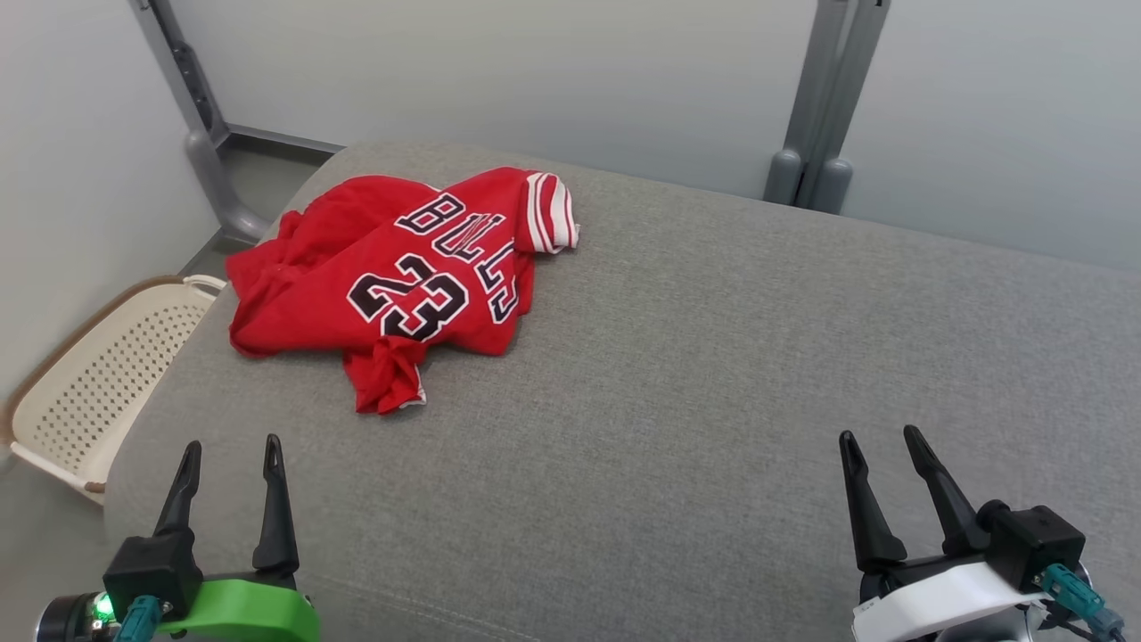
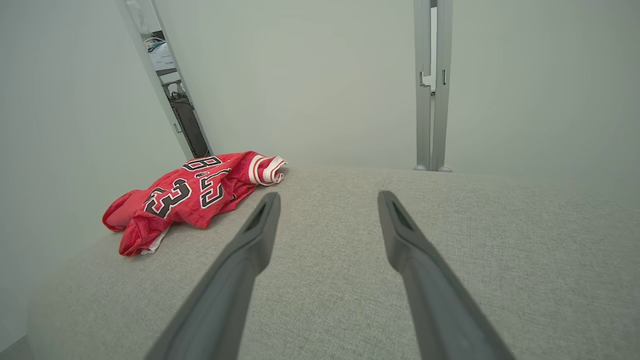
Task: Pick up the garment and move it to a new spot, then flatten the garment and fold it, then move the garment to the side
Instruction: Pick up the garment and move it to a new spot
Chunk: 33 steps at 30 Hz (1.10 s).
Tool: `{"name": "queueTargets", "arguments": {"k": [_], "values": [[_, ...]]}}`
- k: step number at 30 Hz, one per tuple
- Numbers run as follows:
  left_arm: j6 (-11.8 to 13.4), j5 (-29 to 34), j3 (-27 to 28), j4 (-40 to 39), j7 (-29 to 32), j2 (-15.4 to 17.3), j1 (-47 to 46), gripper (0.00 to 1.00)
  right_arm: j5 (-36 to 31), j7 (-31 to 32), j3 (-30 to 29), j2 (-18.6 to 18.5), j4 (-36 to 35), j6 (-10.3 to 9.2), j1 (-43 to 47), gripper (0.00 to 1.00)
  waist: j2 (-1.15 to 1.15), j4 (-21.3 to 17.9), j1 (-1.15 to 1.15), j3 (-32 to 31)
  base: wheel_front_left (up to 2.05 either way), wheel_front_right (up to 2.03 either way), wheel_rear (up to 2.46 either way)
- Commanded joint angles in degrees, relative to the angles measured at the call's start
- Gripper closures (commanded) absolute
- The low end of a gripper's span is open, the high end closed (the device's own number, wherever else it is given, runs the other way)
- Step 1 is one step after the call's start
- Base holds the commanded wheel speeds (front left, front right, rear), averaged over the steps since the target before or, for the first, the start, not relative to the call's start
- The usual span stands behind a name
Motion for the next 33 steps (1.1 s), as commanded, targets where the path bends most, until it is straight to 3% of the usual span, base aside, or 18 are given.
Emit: {"name": "queueTargets", "arguments": {"k": [1,17,26,33], "values": [[0.5,-0.6,0.2,-0.3,0.1,0.5,1.0,0.0,0.2,-0.2,-0.2,0.0,0.2,0.0,0.6,0.0,0.0,2.0,0.0,0.0,0.0,0.0,0.0],[1.8,-1.2,0.7,-1.4,0.1,0.9,2.0,0.0,0.2,-0.3,0.6,-0.1,0.7,0.0,0.0,0.0,0.0,4.4,0.0,0.3,0.0,0.0,0.0],[1.4,-2.1,0.8,-0.5,-0.5,1.4,-1.7,0.0,0.1,-0.2,0.5,-1.2,0.4,0.0,-1.1,0.0,0.0,2.0,0.0,2.1,0.0,0.0,0.0],[0.3,-2.8,1.2,1.5,-1.2,2.6,-9.8,0.0,-0.7,0.8,-0.1,-3.2,-1.2,0.0,-3.1,0.0,0.0,-3.0,0.0,6.7,0.0,0.0,0.0]]}}
